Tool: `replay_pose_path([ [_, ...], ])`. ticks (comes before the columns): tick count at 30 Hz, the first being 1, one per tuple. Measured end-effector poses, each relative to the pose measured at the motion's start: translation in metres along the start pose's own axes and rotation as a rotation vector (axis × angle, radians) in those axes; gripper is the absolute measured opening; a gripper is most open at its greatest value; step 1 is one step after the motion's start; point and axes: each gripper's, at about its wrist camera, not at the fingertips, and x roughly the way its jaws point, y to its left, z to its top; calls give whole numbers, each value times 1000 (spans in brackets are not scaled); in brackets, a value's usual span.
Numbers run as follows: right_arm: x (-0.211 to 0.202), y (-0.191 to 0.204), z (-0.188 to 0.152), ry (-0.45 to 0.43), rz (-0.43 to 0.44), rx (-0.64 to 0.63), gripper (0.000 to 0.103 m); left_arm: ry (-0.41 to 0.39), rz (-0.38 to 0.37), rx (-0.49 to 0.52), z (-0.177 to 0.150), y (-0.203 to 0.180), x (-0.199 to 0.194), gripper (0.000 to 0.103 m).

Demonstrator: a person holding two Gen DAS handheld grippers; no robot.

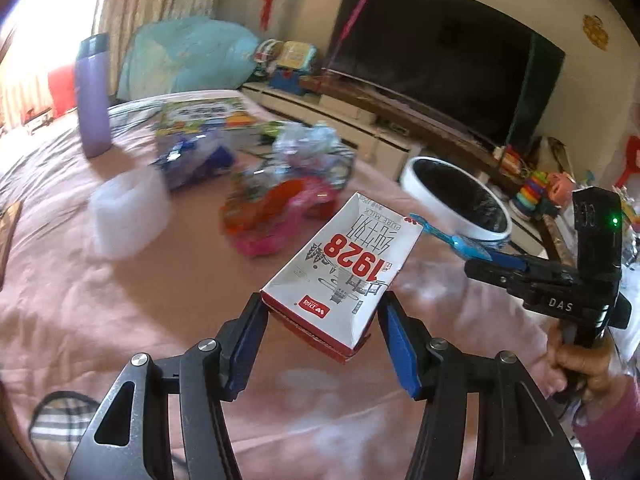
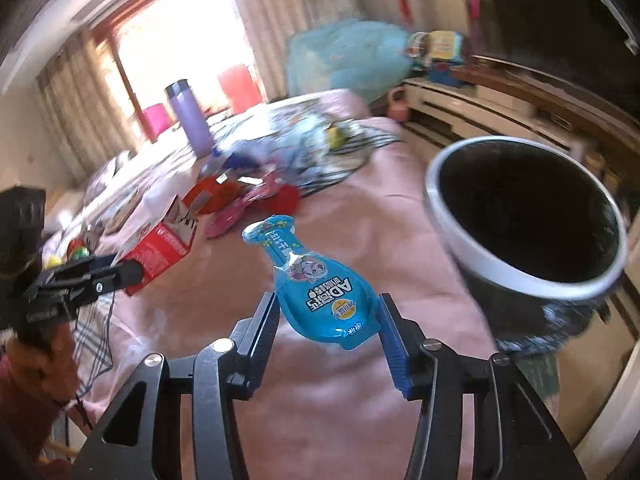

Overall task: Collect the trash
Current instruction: 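Carry the box and candy package over the bin and open both grippers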

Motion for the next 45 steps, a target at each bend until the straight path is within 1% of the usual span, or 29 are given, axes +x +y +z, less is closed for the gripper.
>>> replay_pose_path([
  [7,-24,-20,-6,-40,-21,45,50,23,-52,20,9,-28,18,56],
  [18,-53,-61,2,-114,-79,99,50,16,-66,56,35,-62,49,55],
  [26,-63,-87,15,-144,-132,118,50,20,-72,83,58,-89,76,55],
  [30,-65,-99,20,-158,-156,136,50,37,-69,98,70,-100,94,55],
  [39,-61,-125,31,-150,-193,161,50,46,-61,127,96,-122,127,55],
  [45,-52,-139,38,-124,-205,163,50,58,-52,133,108,-132,147,55],
])
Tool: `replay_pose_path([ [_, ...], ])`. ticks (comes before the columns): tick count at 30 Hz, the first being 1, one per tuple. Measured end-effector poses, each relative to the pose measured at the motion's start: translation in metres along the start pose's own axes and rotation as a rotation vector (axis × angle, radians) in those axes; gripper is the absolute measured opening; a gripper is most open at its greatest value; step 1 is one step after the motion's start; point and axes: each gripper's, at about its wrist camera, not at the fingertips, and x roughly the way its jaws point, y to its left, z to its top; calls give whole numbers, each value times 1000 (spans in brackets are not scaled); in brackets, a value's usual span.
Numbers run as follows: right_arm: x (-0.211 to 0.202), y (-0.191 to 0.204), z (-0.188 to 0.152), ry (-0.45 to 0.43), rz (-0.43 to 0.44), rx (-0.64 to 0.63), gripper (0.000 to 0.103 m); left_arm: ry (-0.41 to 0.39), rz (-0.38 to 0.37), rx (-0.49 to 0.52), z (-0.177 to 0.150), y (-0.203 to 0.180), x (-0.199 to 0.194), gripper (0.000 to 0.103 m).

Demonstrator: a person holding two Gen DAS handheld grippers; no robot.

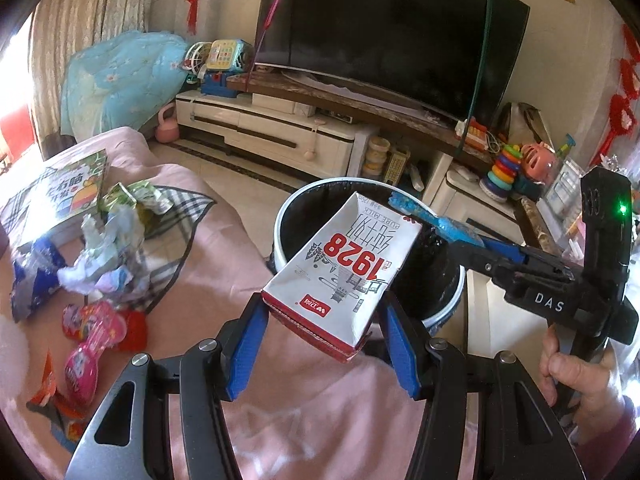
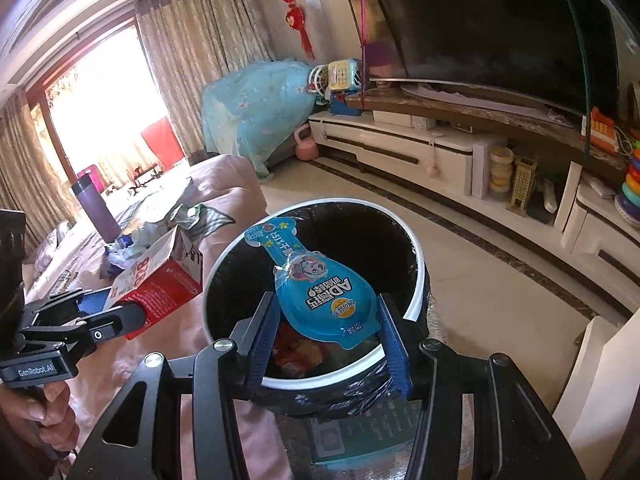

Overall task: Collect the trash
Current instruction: 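Carry the box and candy package over the bin and open both grippers, then move both tools back over the bed toward the remaining trash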

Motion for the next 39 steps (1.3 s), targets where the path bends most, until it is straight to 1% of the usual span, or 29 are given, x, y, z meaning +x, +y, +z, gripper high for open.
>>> replay_pose_path([
  [14,25,-21,15,44,-11,8,50,50,28,2,26,-11,51,57],
  [17,29,-23,16,52,1,13,52,58,18,-21,29,-10,55,64],
  [18,30,-24,16,54,2,17,54,52,13,-33,29,-8,55,68],
  [20,32,-26,17,58,14,26,60,40,9,-46,28,-7,54,72],
  [21,32,-27,17,54,15,30,64,36,7,-51,26,-5,52,73],
  [24,27,-25,13,46,24,40,70,28,3,-72,18,-1,45,76],
  [26,23,-24,11,38,31,46,74,20,0,-89,10,4,38,77],
  [28,19,-20,8,29,37,53,80,16,-3,-105,3,8,30,77],
  [31,9,-12,1,7,59,77,86,9,-1,-127,-13,16,15,77],
  [34,0,1,-6,-10,76,86,90,0,14,-153,-32,26,-4,77],
  [39,-5,23,-19,-14,124,108,92,-13,32,-188,-59,40,-37,77],
])
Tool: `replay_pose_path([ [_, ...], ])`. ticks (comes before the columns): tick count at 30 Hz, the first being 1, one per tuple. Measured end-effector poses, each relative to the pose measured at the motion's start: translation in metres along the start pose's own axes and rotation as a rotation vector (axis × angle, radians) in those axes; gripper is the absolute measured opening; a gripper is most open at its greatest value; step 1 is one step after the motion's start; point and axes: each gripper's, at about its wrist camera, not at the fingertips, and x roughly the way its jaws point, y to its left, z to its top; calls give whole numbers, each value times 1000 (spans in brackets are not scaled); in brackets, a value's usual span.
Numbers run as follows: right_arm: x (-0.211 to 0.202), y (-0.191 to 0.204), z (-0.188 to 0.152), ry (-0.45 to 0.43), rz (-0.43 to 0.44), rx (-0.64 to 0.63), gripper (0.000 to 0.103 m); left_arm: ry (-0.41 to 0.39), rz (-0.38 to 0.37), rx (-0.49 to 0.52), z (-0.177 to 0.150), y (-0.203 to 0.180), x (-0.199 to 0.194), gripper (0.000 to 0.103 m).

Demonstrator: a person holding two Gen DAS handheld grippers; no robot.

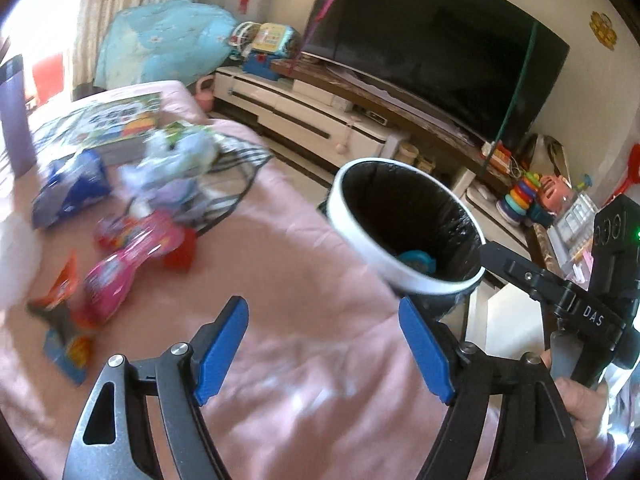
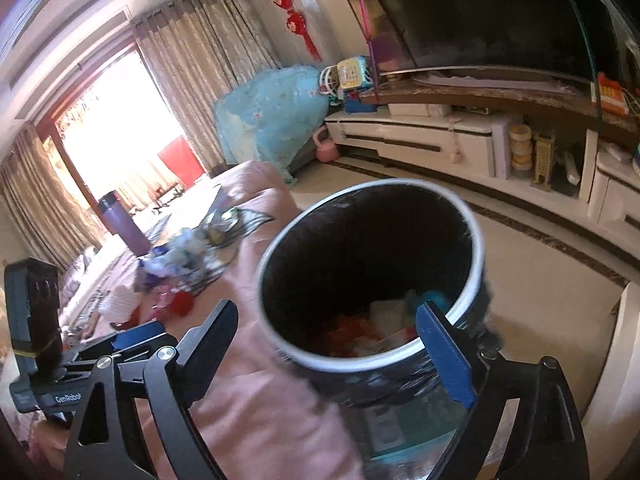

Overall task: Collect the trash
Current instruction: 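Move both tools back over the bed toward the remaining trash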

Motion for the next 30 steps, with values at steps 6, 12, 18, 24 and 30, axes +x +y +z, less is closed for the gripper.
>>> replay_pose_path([
  [6,5,27,-19,32,55,10,93,-30,18,-70,-25,29,-41,77],
  [12,19,58,-38,77,88,-13,93,-63,51,-126,-45,54,-76,77],
  [18,30,87,-53,112,119,-52,93,-75,75,-186,-62,76,-100,77],
  [24,40,111,-57,133,137,-87,93,-83,99,-212,-69,88,-113,77],
  [30,48,124,-56,146,151,-96,93,-94,128,-237,-69,105,-121,77],
])
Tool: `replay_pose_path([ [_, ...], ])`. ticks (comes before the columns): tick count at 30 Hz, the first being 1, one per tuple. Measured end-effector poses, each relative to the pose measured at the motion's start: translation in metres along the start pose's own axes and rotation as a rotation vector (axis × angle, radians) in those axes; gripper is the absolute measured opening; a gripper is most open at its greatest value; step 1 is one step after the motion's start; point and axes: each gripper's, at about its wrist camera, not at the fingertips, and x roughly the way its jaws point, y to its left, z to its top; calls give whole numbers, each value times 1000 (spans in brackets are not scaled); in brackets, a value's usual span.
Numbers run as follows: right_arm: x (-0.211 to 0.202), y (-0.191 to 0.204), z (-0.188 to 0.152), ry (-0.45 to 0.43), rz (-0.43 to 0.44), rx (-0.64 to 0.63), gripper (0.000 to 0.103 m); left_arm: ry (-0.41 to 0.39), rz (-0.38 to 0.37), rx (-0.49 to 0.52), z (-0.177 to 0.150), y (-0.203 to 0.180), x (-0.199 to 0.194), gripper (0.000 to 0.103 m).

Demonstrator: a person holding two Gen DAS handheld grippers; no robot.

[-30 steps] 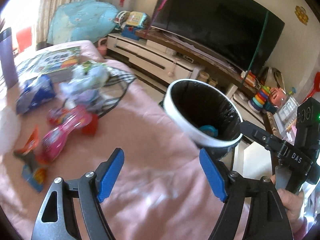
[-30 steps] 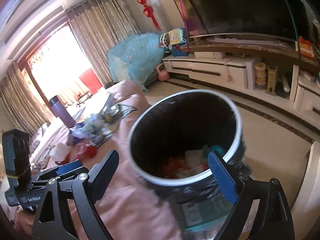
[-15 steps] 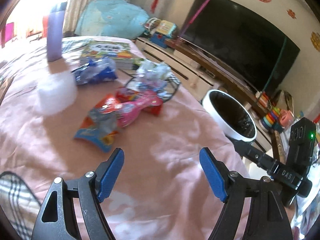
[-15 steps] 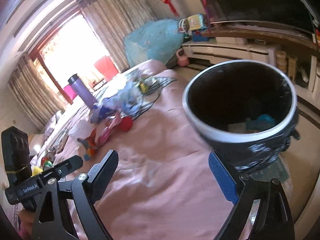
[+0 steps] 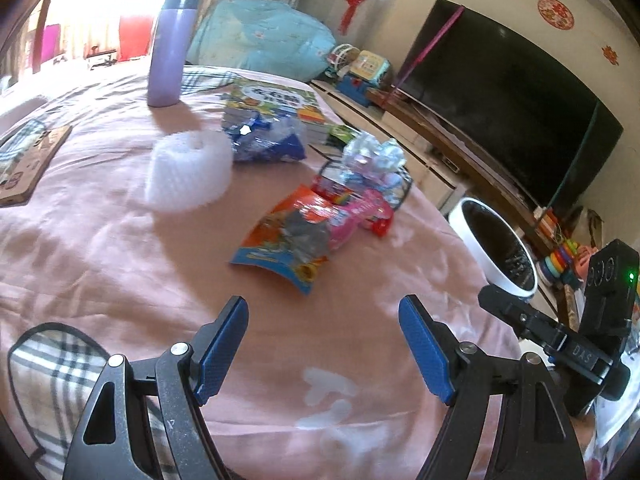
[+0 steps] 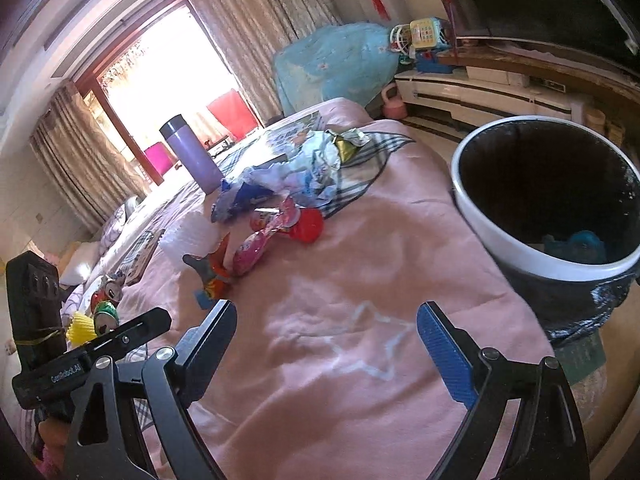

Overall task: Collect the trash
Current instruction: 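Move both tools back over the bed toward the remaining trash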

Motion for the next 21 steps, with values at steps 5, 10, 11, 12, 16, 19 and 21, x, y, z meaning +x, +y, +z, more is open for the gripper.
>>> replay_pose_path([
  [5,8,11,1,14,15,-6,93,-11,31,-26,9,20,-2,77],
  [10,15,28,0,17,37,-32,92,-23,72,-46,20,41,-2,77],
  [11,18,34,0,19,43,-44,91,-26,78,-48,23,46,-2,77],
  [12,20,39,1,21,48,-54,88,-27,83,-49,25,48,0,77],
  [16,32,61,2,37,68,-101,75,-19,108,-38,38,62,10,77],
  [19,45,76,5,45,84,-136,69,-7,127,-29,50,72,21,77],
  [21,53,85,8,48,90,-158,67,-8,140,-20,59,78,28,77],
])
